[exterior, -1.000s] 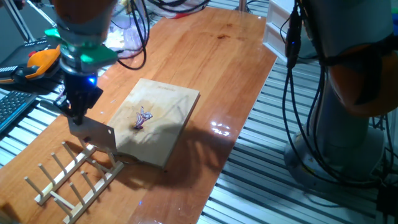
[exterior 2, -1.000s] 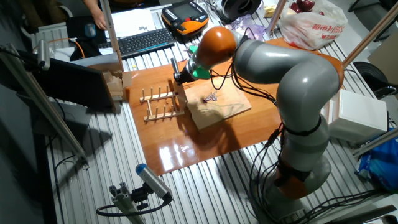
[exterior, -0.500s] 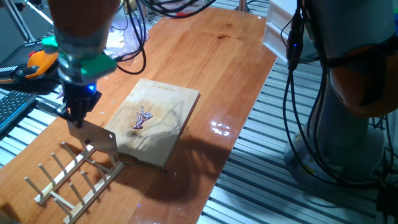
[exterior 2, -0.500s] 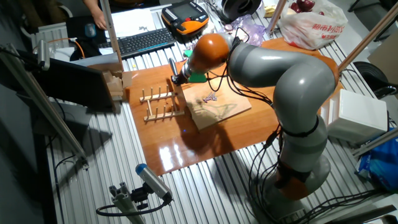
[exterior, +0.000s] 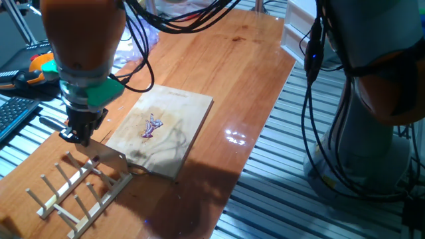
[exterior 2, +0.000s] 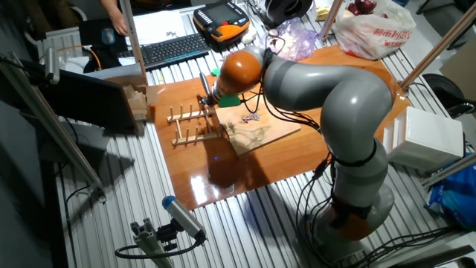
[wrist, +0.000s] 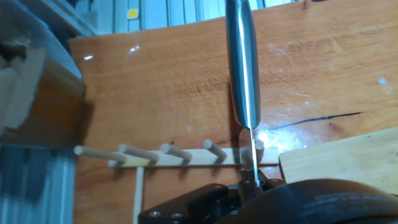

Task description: Chop the onions

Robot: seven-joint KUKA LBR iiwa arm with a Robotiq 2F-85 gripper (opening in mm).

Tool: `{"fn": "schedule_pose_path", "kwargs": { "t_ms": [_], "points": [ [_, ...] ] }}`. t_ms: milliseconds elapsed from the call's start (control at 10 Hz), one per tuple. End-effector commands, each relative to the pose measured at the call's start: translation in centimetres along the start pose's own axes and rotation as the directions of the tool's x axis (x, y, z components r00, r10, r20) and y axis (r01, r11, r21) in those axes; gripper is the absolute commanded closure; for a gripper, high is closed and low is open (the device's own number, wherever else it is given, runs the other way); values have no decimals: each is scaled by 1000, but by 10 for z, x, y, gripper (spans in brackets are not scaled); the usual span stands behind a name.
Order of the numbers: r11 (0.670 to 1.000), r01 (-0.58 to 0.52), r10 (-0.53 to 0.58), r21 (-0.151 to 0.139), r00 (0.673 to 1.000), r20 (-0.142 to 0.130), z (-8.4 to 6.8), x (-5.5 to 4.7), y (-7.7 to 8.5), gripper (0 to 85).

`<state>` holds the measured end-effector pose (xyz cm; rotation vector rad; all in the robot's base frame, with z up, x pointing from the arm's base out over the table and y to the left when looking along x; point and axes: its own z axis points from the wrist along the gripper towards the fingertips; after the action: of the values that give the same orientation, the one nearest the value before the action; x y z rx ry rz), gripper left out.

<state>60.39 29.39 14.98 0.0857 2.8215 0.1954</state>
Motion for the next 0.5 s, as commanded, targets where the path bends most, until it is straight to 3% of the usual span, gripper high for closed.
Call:
{"fn": "schedule_pose_path", "kwargs": {
  "t_ms": [0,200,400],
  "points": [
    [1000,7,-6,19,1000,-12,1,0,0,850],
    [997,35,-32,70,999,-44,5,1,0,850],
    [992,63,-60,109,998,-32,10,0,-2,850]
  ]
}}
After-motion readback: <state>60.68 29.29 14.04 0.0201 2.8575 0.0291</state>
